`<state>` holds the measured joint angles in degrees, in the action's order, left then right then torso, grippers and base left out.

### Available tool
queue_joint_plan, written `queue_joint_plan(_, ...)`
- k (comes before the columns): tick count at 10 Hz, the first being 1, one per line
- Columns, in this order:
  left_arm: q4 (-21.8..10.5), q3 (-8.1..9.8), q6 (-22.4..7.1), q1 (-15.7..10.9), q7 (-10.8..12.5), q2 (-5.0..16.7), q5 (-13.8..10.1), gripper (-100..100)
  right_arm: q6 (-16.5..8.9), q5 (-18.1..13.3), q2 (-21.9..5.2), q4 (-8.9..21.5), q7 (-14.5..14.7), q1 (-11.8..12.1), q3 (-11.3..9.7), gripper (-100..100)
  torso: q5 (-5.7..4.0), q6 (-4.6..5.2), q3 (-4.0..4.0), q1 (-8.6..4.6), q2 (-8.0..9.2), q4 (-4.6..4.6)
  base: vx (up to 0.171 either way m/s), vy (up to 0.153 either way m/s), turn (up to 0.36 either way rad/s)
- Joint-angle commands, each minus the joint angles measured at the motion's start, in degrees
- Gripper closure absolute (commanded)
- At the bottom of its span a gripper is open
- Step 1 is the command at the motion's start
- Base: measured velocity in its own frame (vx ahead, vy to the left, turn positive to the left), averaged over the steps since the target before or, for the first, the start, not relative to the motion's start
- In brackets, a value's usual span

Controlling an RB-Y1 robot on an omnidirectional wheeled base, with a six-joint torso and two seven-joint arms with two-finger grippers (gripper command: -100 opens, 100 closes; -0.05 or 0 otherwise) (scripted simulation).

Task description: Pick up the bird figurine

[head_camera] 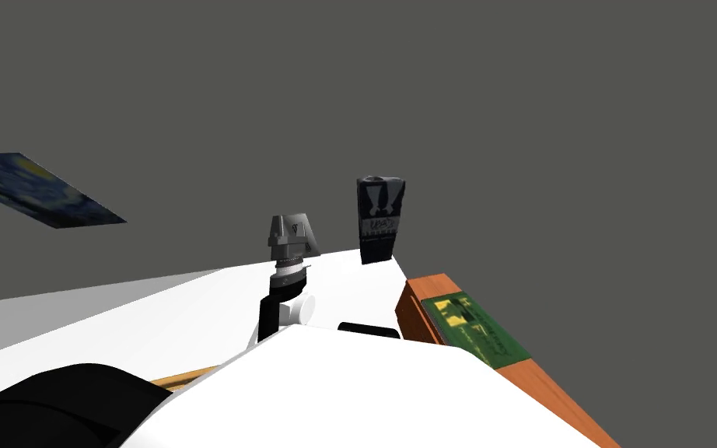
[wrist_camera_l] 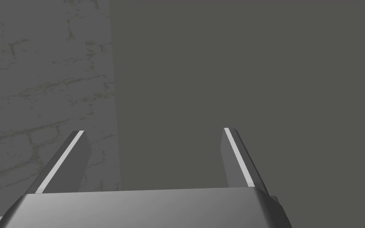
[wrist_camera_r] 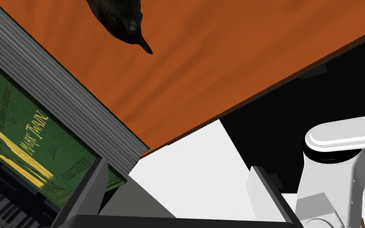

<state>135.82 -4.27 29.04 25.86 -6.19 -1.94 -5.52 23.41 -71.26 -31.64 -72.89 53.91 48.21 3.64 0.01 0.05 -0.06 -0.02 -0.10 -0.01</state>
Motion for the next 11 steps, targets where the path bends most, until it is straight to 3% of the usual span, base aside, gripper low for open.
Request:
queue_joint_plan(1,0.0,0.0,0.0,0.0,0.0,0.0,0.0,0,-0.43,-1.17,0.08,1.98,1.56,0.46,0.02,-100,0.0,0.0,0.0,0.0,0.0,0.0,0.035,-0.021,0.177)
queue_joint_plan(2,0.0,0.0,0.0,0.01,0.0,0.0,0.0,0,-0.81,-3.17,-0.29,3.83,3.58,0.37,0.17,-100,0.0,0.05,0.01,0.02,0.03,0.0,0.042,-0.024,0.277)
queue_joint_plan(4,0.0,0.01,0.0,0.01,0.0,0.0,0.0,0,-0.81,-3.17,-0.29,5.06,3.96,0.37,0.17,-100,0.0,0.06,0.01,0.01,0.02,0.0,0.025,-0.022,0.055)
queue_joint_plan(5,0.0,0.01,0.0,0.01,0.0,0.0,0.0,0,-1.18,-5.05,-0.59,7.42,6.28,0.2,0.29,-100,0.0,0.07,0.04,0.06,0.09,0.01,0.019,-0.018,0.185)
queue_joint_plan(6,0.0,0.0,0.0,0.0,0.0,0.0,0.0,0,-1.18,-5.05,-0.59,8.05,6.28,0.2,0.29,-100,0.01,0.02,0.05,0.04,0.08,0.02,0.022,-0.023,0.171)
queue_joint_plan(7,0.0,0.0,0.0,0.0,0.0,0.0,0.0,0,-1.53,-6.79,-0.81,10.29,8.49,-0.03,0.36,-100,0.0,0.04,0.04,0.03,0.08,0.01,0.034,-0.025,0.24)
queue_joint_plan(8,0.0,0.0,0.0,0.0,0.0,0.0,0.0,0,-1.53,-6.79,-0.81,10.92,8.49,-0.03,0.36,-100,0.0,0.02,0.02,0.01,0.03,0.01,0.034,-0.035,0.139)
queue_joint_plan(11,0.0,0.01,0.0,0.01,0.0,0.0,0.0,0,-2.17,-9.85,-1.01,15.27,12.55,-0.65,0.38,-100,0.0,0.08,0.03,0.01,0.06,0.0,0.025,-0.034,0.175)
